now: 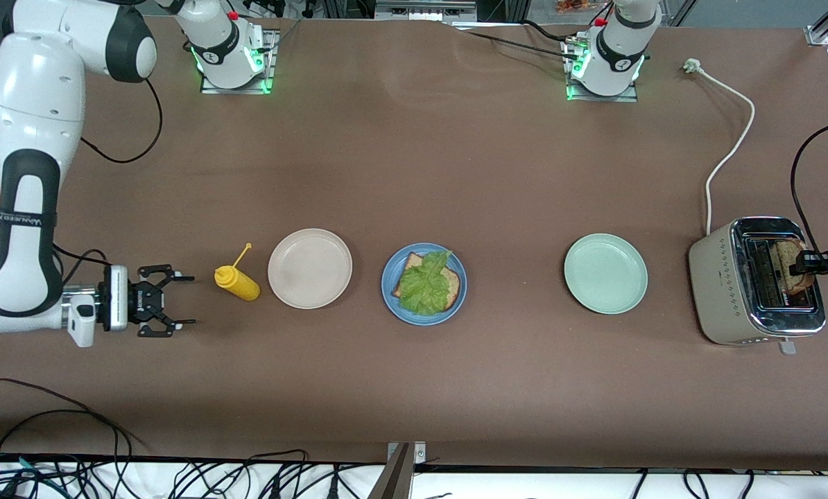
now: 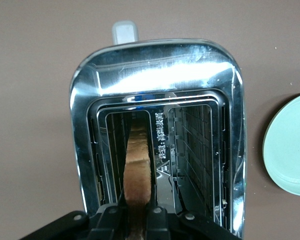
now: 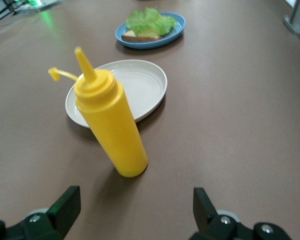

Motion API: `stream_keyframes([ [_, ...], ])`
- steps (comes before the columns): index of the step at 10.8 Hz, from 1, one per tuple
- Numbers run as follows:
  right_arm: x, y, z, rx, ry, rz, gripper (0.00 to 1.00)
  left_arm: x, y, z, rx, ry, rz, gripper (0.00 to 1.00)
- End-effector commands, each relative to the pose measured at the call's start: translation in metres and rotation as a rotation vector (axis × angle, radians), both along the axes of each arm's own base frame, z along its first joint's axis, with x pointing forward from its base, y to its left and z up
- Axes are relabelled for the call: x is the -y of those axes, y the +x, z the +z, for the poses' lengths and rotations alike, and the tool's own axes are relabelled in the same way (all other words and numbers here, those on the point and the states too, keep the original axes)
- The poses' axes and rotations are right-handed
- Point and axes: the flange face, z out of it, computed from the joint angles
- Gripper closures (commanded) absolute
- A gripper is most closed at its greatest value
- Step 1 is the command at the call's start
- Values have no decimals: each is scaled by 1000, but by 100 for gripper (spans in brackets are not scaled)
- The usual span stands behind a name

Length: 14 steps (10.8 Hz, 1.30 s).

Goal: Make sandwich in blue plate with both arms
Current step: 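Grasp the toast slice with the left gripper while the right gripper withdraws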

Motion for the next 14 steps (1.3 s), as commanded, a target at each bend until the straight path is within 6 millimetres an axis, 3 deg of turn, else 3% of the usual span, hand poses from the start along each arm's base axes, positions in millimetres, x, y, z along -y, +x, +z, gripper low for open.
stream_keyframes([
  [1, -2, -3, 81, -143, -249, -160, 0, -4, -4, 11, -5, -4, 0, 100],
  [4, -10, -16, 142, -290, -456, -381, 0, -4, -5, 14, -11, -3, -1, 100],
  [10, -61, -65, 253, -547, -711, -882, 0, 8, -8, 90, -90, 44, -36, 100],
  [12, -81, -84, 288, -584, -769, -1047, 0, 30, -8, 112, -80, 56, -68, 100],
  [14, -80, -106, 311, -609, -785, -1169, 0, 64, -11, 142, -71, 53, -108, 100],
])
